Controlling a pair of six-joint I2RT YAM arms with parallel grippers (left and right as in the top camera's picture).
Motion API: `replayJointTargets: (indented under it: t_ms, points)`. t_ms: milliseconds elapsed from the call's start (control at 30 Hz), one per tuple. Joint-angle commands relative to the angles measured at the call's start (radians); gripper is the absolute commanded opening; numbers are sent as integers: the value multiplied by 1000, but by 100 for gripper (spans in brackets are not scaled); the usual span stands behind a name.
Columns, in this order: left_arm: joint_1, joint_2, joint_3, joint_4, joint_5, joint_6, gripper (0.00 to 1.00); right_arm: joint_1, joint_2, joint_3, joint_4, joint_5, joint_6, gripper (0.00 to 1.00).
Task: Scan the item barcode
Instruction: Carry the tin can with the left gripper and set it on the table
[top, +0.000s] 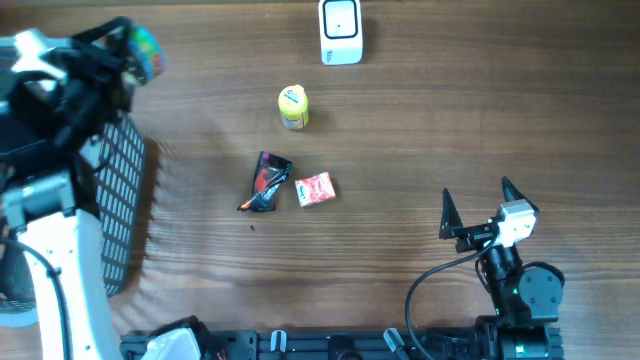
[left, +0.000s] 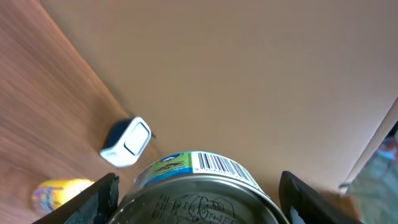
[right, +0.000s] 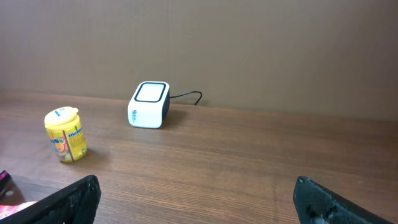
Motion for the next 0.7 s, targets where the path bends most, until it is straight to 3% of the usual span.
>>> replayJointTargets:
  t_ms: [0,233,433,667]
  points:
    - [-112,-14,27,-31,-98,-5,55,4,-8,-1,5,6,12,100]
    - [-305,-9,26,-223,-284,101,55,4,-8,-1,5,6,12,100]
    - [-465,26,26,-247,-356,124,57,4,-8,-1,5,6,12,100]
    - [-623,216,26,-252,-377,123,54,4,-8,-1,5,6,12,100]
